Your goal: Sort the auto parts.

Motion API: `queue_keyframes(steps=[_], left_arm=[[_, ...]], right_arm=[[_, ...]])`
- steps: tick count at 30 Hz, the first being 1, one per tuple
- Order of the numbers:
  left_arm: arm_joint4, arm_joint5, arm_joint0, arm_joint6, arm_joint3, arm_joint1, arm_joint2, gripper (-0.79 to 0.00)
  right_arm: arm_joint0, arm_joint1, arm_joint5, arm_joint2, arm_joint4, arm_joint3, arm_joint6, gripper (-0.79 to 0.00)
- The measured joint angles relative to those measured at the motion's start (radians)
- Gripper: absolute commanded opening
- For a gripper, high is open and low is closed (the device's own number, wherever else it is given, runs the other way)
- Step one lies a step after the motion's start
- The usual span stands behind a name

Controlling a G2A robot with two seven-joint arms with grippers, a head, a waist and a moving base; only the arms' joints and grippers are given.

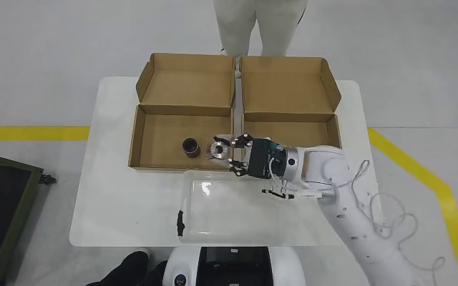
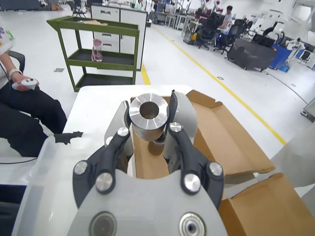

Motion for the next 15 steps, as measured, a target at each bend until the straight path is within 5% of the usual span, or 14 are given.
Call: queue_keyframes(steps=[15], left_arm=[[0.0,0.0,0.0,0.0,0.0,0.0,0.0,0.0]], right_arm=[[0.165,-0.045,0.083,-0.164,-0.038,0.228,0.124,-0.785]])
